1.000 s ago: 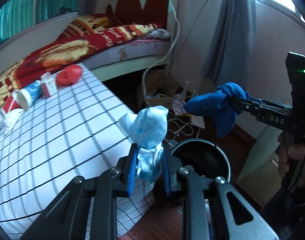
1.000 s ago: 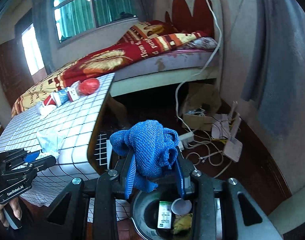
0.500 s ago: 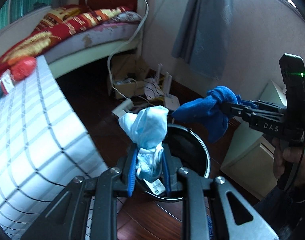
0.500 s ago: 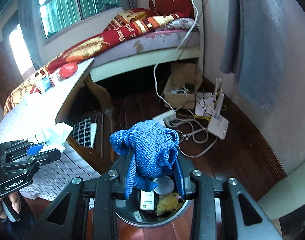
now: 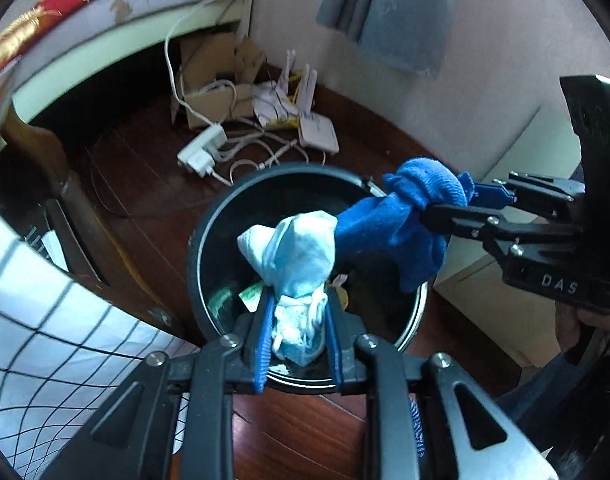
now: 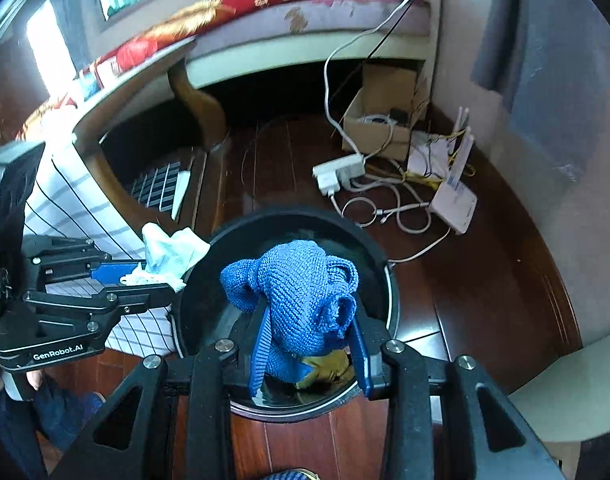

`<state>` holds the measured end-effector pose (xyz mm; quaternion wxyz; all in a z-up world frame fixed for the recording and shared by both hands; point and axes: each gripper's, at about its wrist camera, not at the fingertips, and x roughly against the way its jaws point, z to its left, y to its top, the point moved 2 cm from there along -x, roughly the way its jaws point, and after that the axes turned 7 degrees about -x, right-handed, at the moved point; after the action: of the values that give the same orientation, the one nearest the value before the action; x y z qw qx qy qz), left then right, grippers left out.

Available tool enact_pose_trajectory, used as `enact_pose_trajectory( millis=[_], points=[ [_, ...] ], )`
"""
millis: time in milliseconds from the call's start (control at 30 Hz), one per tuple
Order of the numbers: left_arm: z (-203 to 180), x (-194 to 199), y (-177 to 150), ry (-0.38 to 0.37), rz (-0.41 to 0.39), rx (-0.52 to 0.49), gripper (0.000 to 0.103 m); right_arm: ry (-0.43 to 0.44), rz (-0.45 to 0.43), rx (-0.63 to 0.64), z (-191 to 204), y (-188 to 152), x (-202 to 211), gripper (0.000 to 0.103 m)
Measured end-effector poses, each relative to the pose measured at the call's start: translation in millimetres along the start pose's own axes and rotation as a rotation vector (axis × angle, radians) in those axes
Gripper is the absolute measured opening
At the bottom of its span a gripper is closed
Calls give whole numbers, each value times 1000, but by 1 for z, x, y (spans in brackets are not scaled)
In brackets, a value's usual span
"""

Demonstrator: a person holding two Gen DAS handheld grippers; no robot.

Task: Collect trash
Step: 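Open both tools over the black bucket to drop the cloths, then move both tools back toward the table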

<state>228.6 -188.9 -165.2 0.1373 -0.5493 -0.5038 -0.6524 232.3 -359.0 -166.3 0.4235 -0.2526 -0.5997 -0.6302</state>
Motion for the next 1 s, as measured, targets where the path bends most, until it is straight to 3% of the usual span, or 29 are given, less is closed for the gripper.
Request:
enact_pose_trajectory(
  millis=[33,67,100,133,167,233,333,1000],
  points=[
    [1,-7,0,-9,15,1,31,3,17,8,0,-1,-7,46],
    [2,-13,1,-8,32,2,47,-27,42,26,0,-2,-16,64],
    [3,-20,0,24,59,6,74,-68,53,37,-1,-4,-22,77],
    [6,-21,-2,44,63,9,87,-110,48,39,-5,-5,-27,87],
    [8,-22,-3,58,65,13,102,-114,49,32,-7,-6,-30,87],
    [12,-18,-5,87,48,20,102,-161,66,11,-16,-4,-33,87],
    [15,-14,-8,119,37,24,103,-190,48,-37,-27,1,-27,103],
    [16,25,1,165,-50,12,103,-189,-69,-56,-15,17,10,103]
  ],
)
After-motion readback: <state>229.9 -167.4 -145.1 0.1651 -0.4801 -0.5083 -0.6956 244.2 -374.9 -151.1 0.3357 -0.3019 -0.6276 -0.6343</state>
